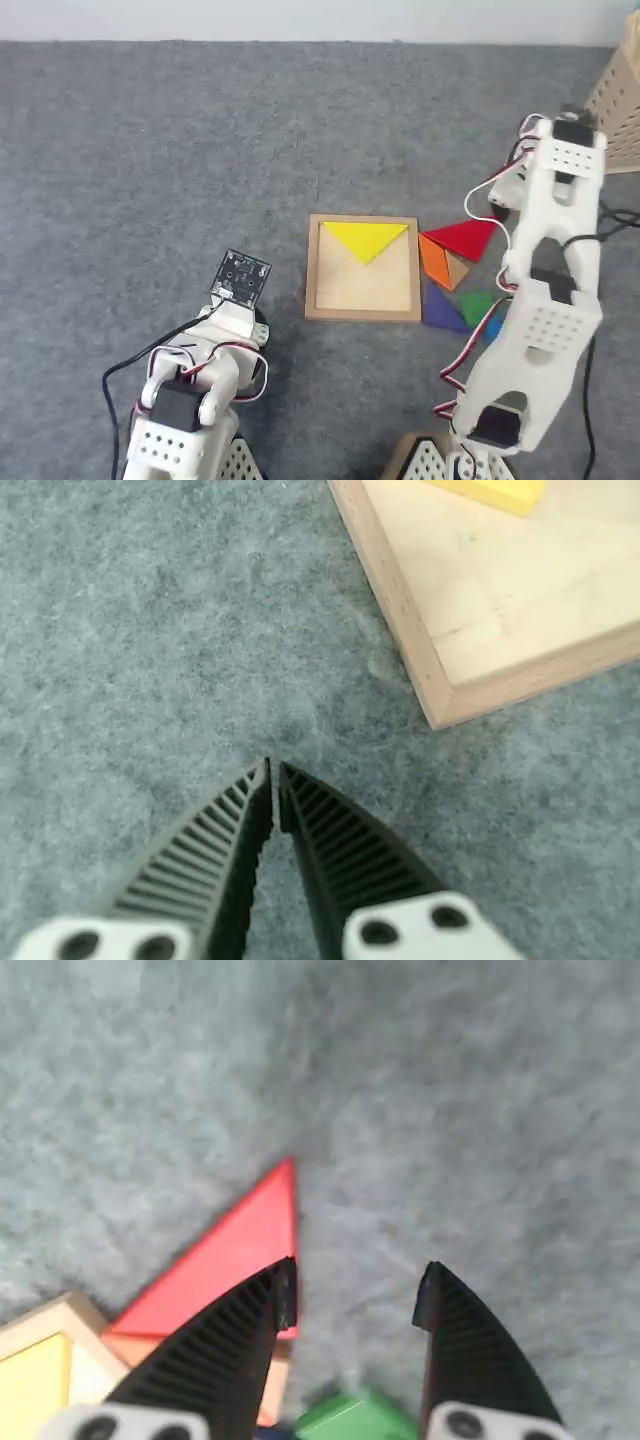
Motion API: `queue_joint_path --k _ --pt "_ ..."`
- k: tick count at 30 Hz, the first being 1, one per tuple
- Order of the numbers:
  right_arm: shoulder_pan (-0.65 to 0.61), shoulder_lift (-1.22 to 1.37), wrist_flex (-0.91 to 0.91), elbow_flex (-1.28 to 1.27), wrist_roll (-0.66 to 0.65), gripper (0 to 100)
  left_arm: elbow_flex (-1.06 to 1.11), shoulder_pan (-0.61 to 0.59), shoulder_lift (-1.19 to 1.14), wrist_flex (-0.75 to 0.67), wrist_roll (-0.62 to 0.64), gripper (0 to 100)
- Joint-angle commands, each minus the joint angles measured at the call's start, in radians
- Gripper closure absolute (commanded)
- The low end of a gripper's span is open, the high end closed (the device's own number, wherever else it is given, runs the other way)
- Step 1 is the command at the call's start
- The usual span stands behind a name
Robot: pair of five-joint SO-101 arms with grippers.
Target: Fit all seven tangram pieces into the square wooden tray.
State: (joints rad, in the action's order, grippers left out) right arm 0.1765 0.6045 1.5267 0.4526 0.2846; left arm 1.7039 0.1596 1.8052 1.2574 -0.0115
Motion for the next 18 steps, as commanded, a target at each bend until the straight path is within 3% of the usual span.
queue_joint_path --k 1,8,18 --pt "-0.108 -0.013 0.05 0.049 0.077 79.6 -0.019 0.0 0.02 0.006 0.006 99" --pt "-0.194 0.053 0.038 0.04 0.305 79.6 -0.019 0.0 0.02 0.006 0.006 99" --pt "-0.165 0.185 0.008 0.098 0.186 79.6 -0.019 0.0 0.02 0.006 0.006 99"
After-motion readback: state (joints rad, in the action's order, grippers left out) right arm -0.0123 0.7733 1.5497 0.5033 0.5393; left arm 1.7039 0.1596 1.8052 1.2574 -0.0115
